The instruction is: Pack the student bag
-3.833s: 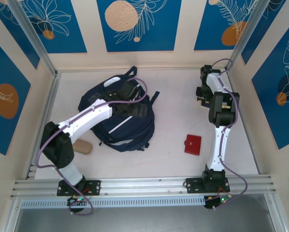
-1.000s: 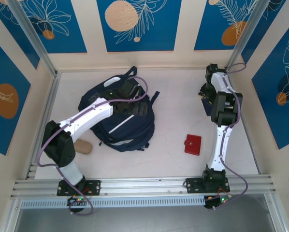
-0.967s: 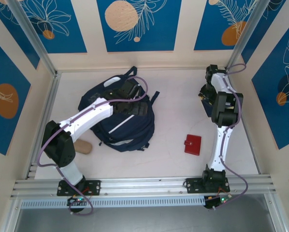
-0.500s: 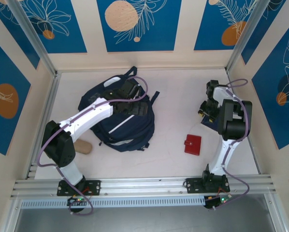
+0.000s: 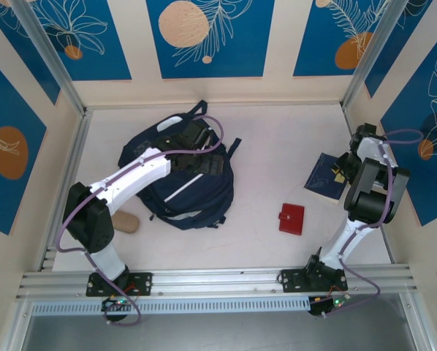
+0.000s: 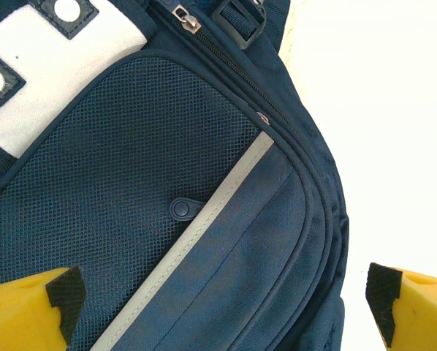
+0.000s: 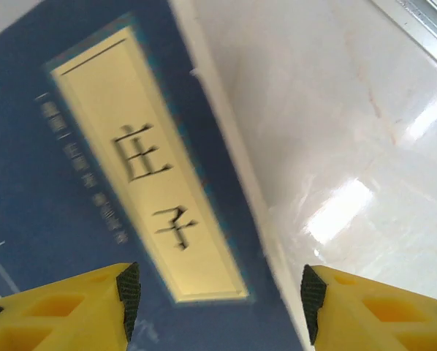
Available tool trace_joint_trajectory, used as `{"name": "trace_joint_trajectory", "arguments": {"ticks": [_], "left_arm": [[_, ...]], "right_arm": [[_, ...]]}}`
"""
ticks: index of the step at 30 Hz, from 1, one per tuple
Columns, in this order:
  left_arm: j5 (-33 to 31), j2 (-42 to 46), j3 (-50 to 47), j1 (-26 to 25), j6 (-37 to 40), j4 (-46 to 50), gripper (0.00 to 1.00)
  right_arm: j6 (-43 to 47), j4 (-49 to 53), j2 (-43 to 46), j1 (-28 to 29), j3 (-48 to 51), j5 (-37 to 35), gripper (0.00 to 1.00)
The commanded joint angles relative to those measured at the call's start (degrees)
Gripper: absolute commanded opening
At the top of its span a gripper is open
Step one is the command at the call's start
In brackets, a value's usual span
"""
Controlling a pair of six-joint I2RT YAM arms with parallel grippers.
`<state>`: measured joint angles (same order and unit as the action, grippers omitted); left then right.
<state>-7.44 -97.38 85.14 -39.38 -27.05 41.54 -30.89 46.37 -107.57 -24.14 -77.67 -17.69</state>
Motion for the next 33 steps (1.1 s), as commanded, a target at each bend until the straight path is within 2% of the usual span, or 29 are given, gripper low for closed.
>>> {"name": "trace_joint_trajectory", "arguments": {"ticks": [1,6,10,12,15,24,33], "left_arm": [[1.42,-0.49,2.11,0.73,0.22,1.00,1.00],[1.60,-0.88,3.00,0.71,0.15,1.34,1.00],[1.66,-1.23,3.53,0.66,0.22,1.65,1.00],[1.69,-1.24,3.54,0.70,0.18,1.70,1.00],[1.93,-1.37,3.56,0.70,0.18,1.62,1.00],[3.02,-1.89,3.88,0.69,0.15,1.24,1.00],[7.18,-4.07,6.04,0.43,0.07,0.08,1.00]], "right_arm": [[1.92,0.42,-2.31,-0.92,-0.93,3.28,0.63],[3.60,0.59,-4.77,-1.45,-1.62,7.55,0.59],[4.59,0.70,-5.54,-1.01,-1.47,8.81,0.52],[5.14,0.53,-5.44,-0.61,-1.20,9.65,0.45],[6.35,1.14,-5.76,0.79,-1.43,10.66,0.40],[10.43,7.10,-11.66,10.65,-4.24,4.23,0.42],[12.21,7.62,-10.07,18.38,-3.44,7.94,0.42]]}}
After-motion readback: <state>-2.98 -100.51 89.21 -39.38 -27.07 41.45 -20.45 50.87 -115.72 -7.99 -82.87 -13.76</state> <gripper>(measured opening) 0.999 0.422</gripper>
